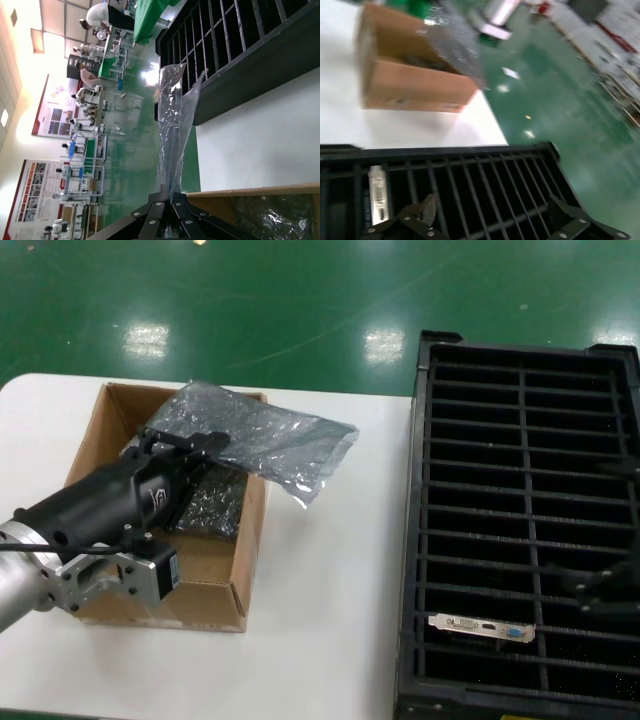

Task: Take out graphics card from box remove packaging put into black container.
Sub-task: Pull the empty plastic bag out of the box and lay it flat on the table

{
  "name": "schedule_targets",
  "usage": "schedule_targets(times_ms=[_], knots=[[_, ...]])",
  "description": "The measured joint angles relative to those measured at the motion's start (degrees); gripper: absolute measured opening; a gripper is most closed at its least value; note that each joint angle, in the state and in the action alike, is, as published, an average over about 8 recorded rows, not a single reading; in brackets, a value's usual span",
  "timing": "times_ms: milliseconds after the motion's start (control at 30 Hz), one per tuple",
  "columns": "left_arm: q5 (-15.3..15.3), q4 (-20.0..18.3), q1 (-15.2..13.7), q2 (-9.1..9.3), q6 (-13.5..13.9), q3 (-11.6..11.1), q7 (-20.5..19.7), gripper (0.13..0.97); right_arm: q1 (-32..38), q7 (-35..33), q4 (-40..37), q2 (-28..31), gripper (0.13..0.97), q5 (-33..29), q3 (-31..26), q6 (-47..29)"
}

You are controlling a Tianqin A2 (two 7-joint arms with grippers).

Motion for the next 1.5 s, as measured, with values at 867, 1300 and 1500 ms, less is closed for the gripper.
schedule_targets(times_ms=[867, 1300, 1500], knots=[[12.93, -3.72, -6.66, 20.72, 30.41, -14.73, -37.74, 0.14, -5.48, -2.35, -4.89, -0.92, 0.961, 7.36, 6.1, 4.75], [26.01, 3.97, -16.66, 40.99, 56.15, -28.39, -71.63, 0.14, -5.48, -2.35, -4.89, -0.92, 0.966, 7.36, 6.1, 4.74], [29.0, 10.08, -16.95, 41.75, 52.65, -25.97, -80.86, 0.14, -5.48, -2.35, -4.89, -0.92, 0.966, 7.36, 6.1, 4.74]])
